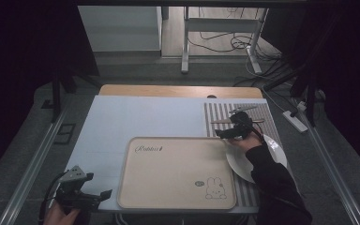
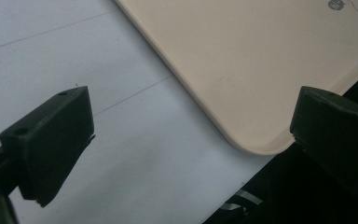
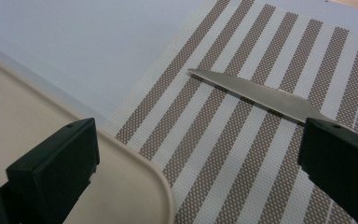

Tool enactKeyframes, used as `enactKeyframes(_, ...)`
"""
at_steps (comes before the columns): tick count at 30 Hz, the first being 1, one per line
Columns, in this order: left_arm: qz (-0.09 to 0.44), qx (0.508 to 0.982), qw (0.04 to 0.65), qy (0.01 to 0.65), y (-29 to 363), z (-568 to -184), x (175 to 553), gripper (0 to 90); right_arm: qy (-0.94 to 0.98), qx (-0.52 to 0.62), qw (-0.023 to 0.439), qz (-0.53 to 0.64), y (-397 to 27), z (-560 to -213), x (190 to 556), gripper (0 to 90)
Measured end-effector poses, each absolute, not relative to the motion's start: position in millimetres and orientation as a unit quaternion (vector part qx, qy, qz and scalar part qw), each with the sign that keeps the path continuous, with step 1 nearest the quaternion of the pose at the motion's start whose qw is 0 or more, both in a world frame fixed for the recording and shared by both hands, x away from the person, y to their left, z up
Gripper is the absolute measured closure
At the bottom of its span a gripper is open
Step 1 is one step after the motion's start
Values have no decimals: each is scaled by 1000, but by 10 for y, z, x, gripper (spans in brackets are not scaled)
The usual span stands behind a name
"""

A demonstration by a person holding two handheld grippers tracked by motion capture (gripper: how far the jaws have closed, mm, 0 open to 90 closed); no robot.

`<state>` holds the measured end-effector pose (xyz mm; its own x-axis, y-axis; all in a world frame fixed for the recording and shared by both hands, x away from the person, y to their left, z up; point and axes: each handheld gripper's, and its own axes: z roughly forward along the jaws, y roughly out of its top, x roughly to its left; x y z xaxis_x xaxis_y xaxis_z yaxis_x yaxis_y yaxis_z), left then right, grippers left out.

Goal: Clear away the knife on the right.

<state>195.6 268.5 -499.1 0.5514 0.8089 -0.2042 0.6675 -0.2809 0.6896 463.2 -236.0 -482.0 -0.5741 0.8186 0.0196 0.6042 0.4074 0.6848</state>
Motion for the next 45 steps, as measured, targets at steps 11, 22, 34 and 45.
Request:
enactKeyframes(11, 93, 795, 380, 464, 2686, -4991, 1955, 7, 829, 429, 153, 326, -2231, -4886, 4826, 4)
enactKeyframes(22, 94, 796, 379, 463, 2686, -4990, 1954, 7, 839, 413, 126, 331, -2176, -4847, 4967, 481)
enactKeyframes(34, 94, 796, 379, 462, 2686, -4990, 1953, 7, 869, 396, 80, 284, -2078, -4989, 5228, 900)
enactKeyframes(45, 96, 797, 378, 461, 2682, -4989, 1951, 7, 857, 423, 98, 278, -2179, -5065, 5480, 900)
